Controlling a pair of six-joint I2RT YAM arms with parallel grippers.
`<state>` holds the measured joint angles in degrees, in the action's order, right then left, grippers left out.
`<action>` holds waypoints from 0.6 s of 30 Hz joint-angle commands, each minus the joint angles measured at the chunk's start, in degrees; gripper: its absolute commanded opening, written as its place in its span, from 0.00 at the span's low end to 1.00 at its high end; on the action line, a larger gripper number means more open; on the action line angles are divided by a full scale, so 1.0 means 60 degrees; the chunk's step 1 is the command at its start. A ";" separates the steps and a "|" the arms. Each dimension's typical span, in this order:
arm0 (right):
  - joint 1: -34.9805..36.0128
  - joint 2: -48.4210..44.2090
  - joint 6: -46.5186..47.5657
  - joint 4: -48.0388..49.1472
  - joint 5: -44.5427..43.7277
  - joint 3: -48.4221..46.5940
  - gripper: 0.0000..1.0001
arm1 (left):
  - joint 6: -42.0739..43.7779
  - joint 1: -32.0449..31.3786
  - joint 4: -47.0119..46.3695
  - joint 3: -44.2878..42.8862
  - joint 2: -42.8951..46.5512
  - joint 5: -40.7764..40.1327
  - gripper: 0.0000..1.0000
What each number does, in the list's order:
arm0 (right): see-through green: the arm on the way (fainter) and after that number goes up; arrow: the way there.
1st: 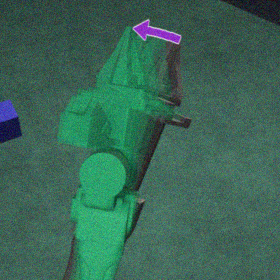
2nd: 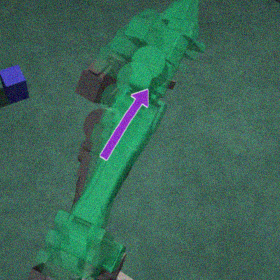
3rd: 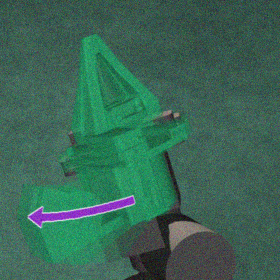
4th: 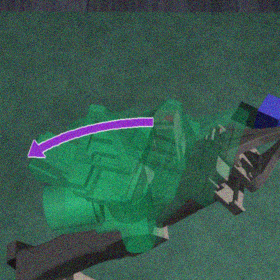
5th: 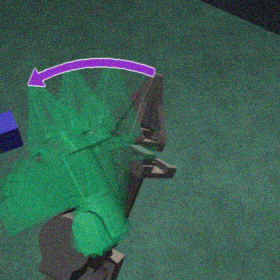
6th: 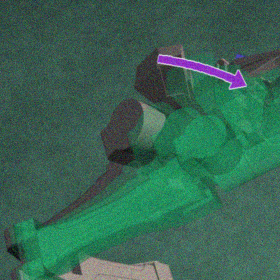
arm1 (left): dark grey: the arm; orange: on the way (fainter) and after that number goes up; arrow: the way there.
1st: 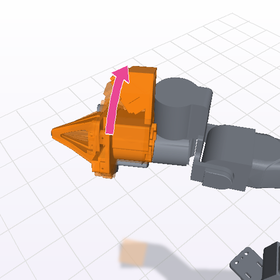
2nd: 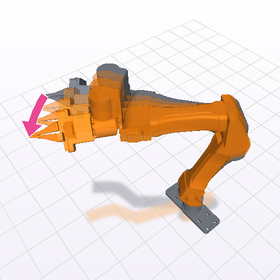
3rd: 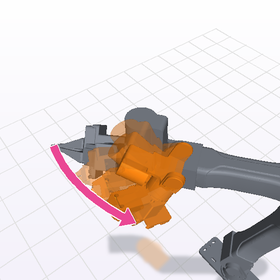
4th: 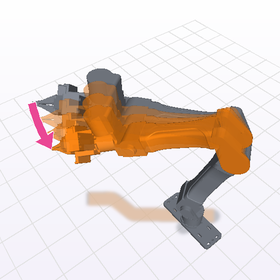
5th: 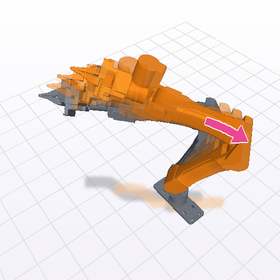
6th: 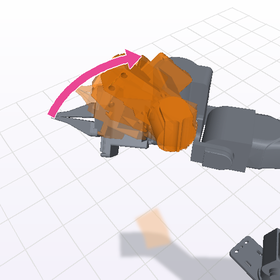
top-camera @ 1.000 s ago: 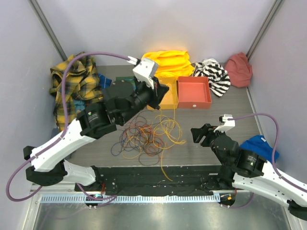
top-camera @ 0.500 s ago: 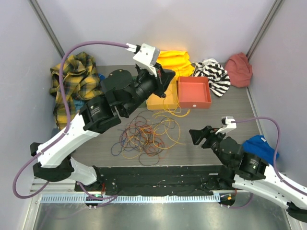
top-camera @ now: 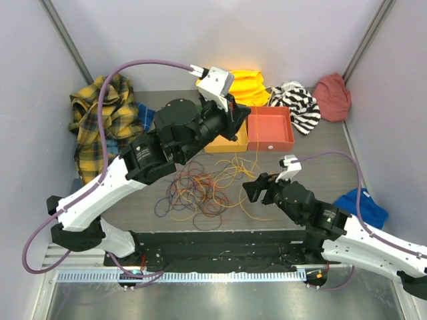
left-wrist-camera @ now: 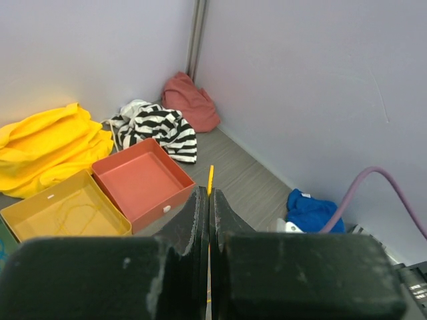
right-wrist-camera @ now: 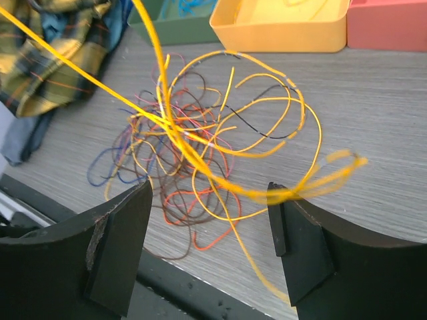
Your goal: Untangle the cables
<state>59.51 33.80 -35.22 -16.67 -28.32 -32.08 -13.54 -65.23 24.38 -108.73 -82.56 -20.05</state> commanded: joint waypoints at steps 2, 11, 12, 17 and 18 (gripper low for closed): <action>-0.0001 0.0371 0.0304 0.1137 0.0032 0.0146 0.78 | -0.0219 0.0003 -0.0123 -0.0570 -0.0009 0.0368 0.00; -0.0001 0.1366 0.0465 0.2542 -0.0846 0.0614 0.72 | -0.0438 0.0003 -0.0079 -0.0526 0.0094 0.0588 0.00; 0.0014 0.1513 0.0422 0.2717 -0.1036 0.0672 0.70 | -0.0468 0.0003 -0.0065 -0.0497 0.0108 0.0617 0.00; 0.0014 0.1778 0.0275 0.3641 -0.1359 0.0980 0.33 | -0.0512 0.0003 -0.0050 -0.0468 0.0152 0.0632 0.00; 0.0000 0.1691 0.0260 0.3700 -0.1519 0.1068 0.25 | -0.0497 0.0003 -0.0050 -0.0453 0.0167 0.0603 0.00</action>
<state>59.51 44.66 -32.91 -2.17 -32.77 -26.81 -16.14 -65.23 24.75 -110.13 -82.94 -17.02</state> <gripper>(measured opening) 0.371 0.014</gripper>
